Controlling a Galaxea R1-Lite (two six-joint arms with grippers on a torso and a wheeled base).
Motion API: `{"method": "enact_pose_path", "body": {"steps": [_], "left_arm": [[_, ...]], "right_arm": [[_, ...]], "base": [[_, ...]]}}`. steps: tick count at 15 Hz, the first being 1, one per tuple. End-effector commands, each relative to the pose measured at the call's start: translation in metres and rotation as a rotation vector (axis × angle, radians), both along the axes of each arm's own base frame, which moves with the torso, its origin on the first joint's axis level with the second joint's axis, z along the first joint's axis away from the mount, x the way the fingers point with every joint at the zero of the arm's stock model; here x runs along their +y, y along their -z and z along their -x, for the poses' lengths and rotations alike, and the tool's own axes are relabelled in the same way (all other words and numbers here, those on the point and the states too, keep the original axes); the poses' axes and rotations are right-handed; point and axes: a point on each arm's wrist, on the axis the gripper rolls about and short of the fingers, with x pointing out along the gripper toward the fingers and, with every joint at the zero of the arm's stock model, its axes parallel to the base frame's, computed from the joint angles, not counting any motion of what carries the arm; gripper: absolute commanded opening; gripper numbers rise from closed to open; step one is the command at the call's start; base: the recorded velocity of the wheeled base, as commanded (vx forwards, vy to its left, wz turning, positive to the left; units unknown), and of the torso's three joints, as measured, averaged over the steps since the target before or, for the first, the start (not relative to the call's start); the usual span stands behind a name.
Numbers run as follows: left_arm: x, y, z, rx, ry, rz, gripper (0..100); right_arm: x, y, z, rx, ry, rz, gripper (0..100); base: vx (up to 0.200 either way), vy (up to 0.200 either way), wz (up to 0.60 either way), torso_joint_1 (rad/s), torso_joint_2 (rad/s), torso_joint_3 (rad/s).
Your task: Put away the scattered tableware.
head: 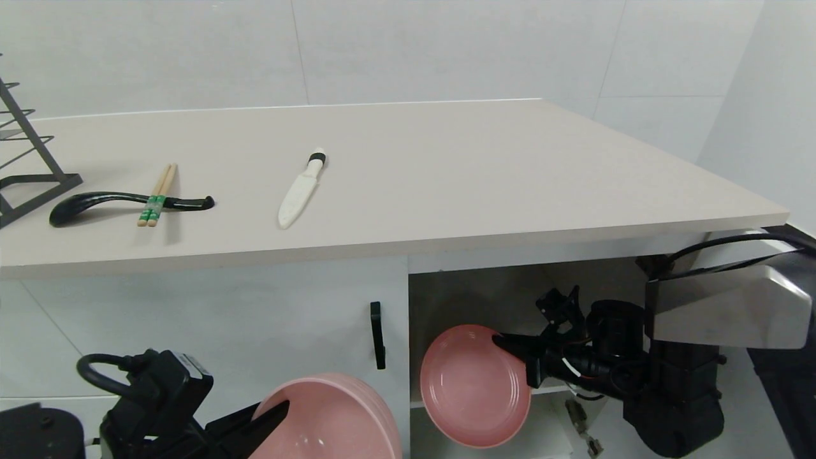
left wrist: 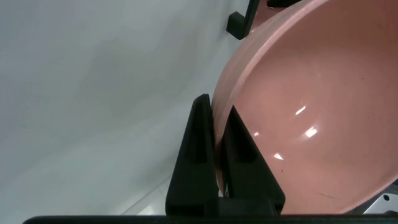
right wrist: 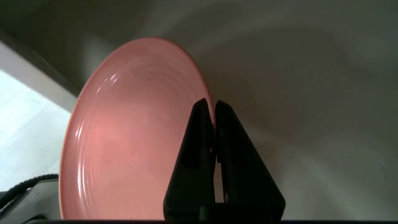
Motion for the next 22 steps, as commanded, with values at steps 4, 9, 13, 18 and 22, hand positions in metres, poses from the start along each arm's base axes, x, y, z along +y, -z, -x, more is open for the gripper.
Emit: {"method": "enact_pose_path", "body": {"steps": [4,9,13,18,22], "left_arm": [[0.0,-0.001,0.0,-0.006,-0.001,0.009,0],[0.0,-0.001,0.0,-0.005,-0.001,0.008,0],[0.0,-0.001,0.0,-0.006,0.0,0.006,0],[0.0,-0.001,0.0,-0.005,-0.001,0.008,0],[0.0,-0.001,0.0,-0.004,-0.001,0.007,0]], "right_arm": [[-0.001,0.013,-0.015,-0.014,0.016,-0.006,0],[-0.001,0.01,-0.031,-0.014,0.054,-0.069,0],[0.0,0.024,-0.041,-0.02,0.136,-0.049,0],[0.004,0.031,-0.046,0.011,0.201,-0.071,0],[0.006,0.034,-0.046,0.031,0.226,-0.081,0]], "base": [[0.0,0.0,0.0,0.0,0.0,0.0],[0.0,0.0,0.0,0.0,0.0,0.0],[0.0,0.0,0.0,0.0,0.0,0.0],[0.0,0.0,0.0,0.0,0.0,0.0],[0.0,0.0,0.0,0.0,0.0,0.0]]}}
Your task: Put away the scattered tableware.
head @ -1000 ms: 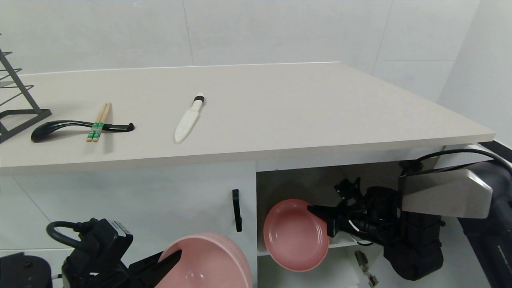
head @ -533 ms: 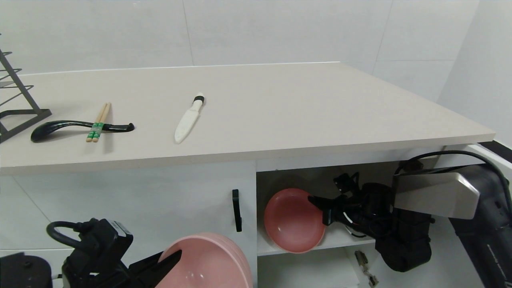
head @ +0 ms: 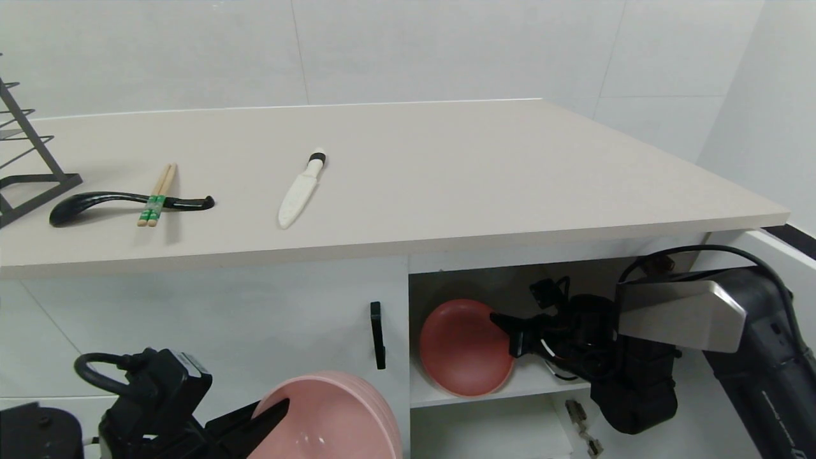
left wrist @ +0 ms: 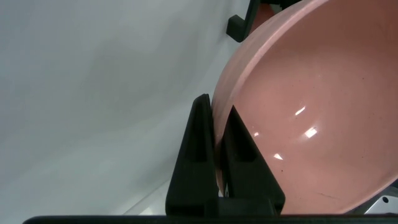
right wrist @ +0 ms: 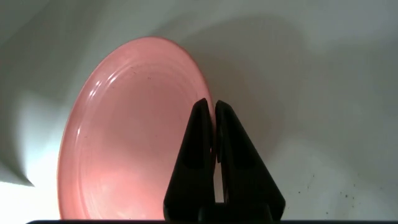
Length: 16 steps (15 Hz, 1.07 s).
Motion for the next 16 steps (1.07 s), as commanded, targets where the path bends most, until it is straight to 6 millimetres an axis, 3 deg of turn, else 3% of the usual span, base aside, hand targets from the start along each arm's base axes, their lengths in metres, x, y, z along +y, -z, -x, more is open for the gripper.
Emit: {"method": "enact_pose_path", "body": {"steps": [1,4,5,10,14,16], "left_arm": [[0.0,0.0,0.0,0.0,0.0,0.0,0],[0.0,0.0,0.0,0.001,0.0,-0.001,0],[0.0,0.0,0.0,0.003,0.0,-0.002,0],[0.0,0.0,0.0,0.0,0.0,0.0,0],[0.001,-0.001,0.001,-0.008,0.001,0.004,0],[-0.003,-0.003,0.008,-0.027,0.06,-0.003,0]], "right_arm": [[0.002,0.003,-0.001,0.002,0.006,0.0,0],[0.003,0.006,-0.003,-0.001,0.023,0.006,0],[0.004,0.005,-0.005,-0.011,0.028,0.005,100],[0.005,-0.008,-0.007,-0.053,0.025,0.004,100],[0.0,-0.022,0.046,-0.002,-0.062,0.152,100],[0.005,-0.057,0.08,-0.014,-0.119,0.16,100]], "base": [[0.0,0.0,0.0,0.0,0.0,0.0],[0.0,0.0,0.0,0.0,0.0,0.0],[0.0,0.0,0.0,0.0,0.0,0.0],[0.0,0.0,0.0,0.0,0.0,0.0],[0.0,0.0,0.0,0.0,0.0,0.0],[0.0,0.0,0.0,0.0,0.0,0.0]]}}
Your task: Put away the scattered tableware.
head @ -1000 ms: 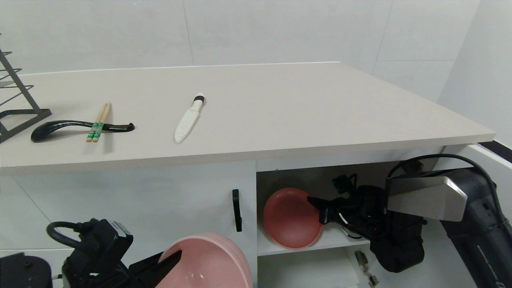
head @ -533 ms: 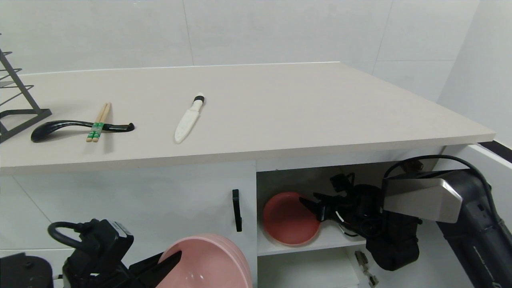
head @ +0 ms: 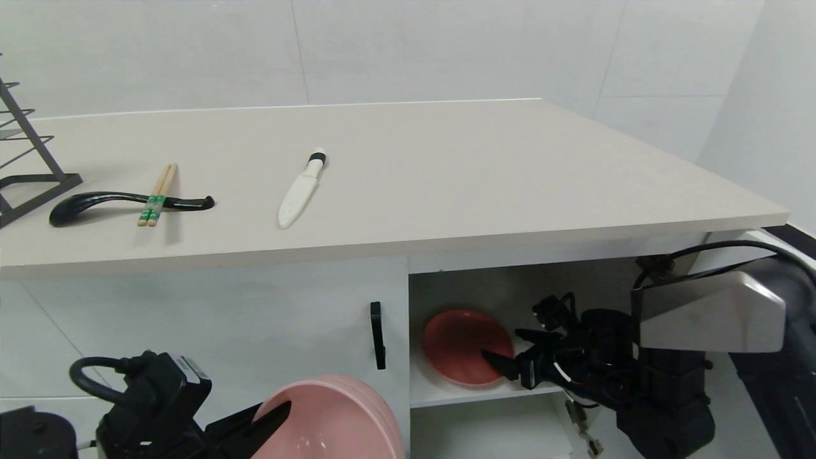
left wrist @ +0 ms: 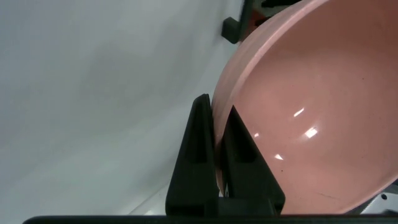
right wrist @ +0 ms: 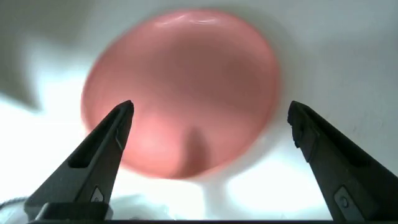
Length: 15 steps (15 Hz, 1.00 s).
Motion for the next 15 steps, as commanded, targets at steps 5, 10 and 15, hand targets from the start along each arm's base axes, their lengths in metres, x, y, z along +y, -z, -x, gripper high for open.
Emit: {"method": "enact_pose_path", "body": {"steps": [5,10,15], "left_arm": [[-0.016,0.009,0.005,-0.048,0.151,-0.151,0],[-0.053,0.029,-0.014,-0.091,0.192,-0.142,0],[-0.086,0.058,-0.006,-0.134,0.136,-0.201,0]], "right_arm": [[-0.005,-0.093,0.098,-0.057,-0.133,-0.007,100],[-0.021,-0.118,0.112,-0.165,-0.046,0.016,100],[-0.023,-0.12,0.113,-0.176,-0.033,0.015,100]], "base": [[0.0,0.0,0.0,0.0,0.0,0.0],[0.0,0.0,0.0,0.0,0.0,0.0],[0.0,0.0,0.0,0.0,0.0,0.0]]}}
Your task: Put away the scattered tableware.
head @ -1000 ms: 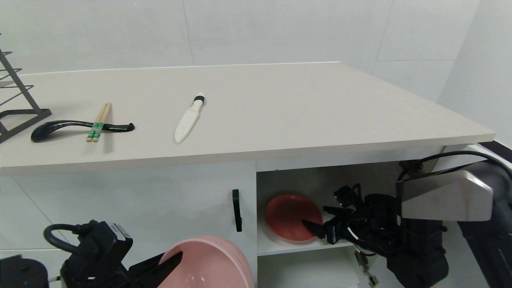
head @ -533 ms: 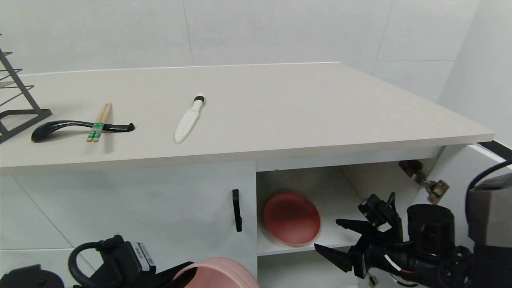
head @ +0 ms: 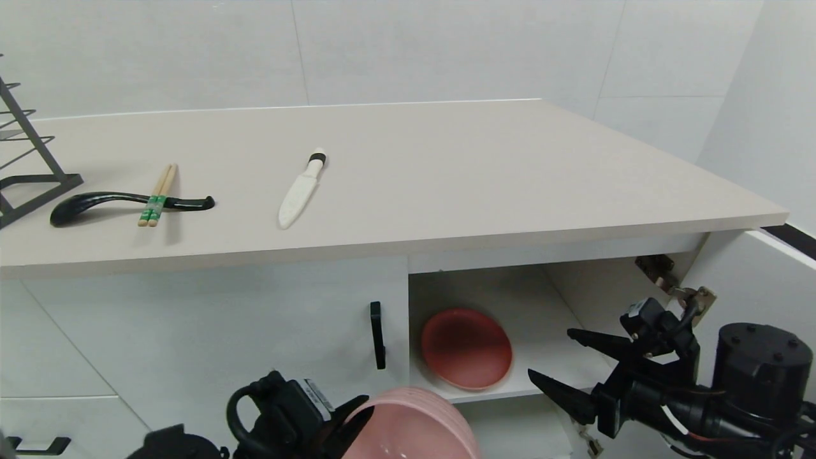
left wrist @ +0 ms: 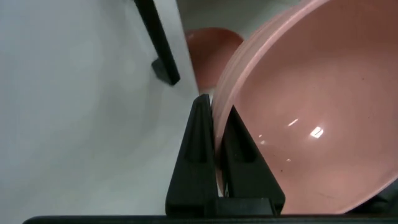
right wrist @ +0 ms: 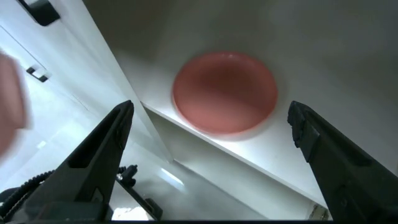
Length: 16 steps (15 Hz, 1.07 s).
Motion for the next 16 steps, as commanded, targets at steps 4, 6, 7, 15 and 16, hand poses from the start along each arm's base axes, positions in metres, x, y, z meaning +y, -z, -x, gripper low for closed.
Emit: {"method": "enact_pose_path", "body": {"steps": [4,6,7,15,16], "left_arm": [[-0.025,0.026,0.01,0.013,0.01,-0.096,0],[-0.045,0.033,0.0,-0.006,-0.018,-0.086,0],[-0.055,0.038,-0.005,-0.013,-0.03,-0.083,0],[-0.104,0.063,-0.059,-0.104,-0.183,-0.065,0],[-0.107,0.064,-0.064,-0.109,-0.194,-0.055,0]], "right_arm": [[-0.002,-0.006,0.001,-0.026,0.007,-0.011,100],[-0.003,-0.013,0.003,-0.057,0.007,-0.025,100],[-0.003,-0.015,0.004,-0.066,0.008,-0.029,100],[-0.003,-0.016,0.004,-0.071,0.005,-0.031,100],[-0.003,-0.017,0.005,-0.075,0.005,-0.033,100]], "base": [[0.0,0.0,0.0,0.0,0.0,0.0],[0.0,0.0,0.0,0.0,0.0,0.0],[0.0,0.0,0.0,0.0,0.0,0.0],[0.0,0.0,0.0,0.0,0.0,0.0],[0.0,0.0,0.0,0.0,0.0,0.0]]}}
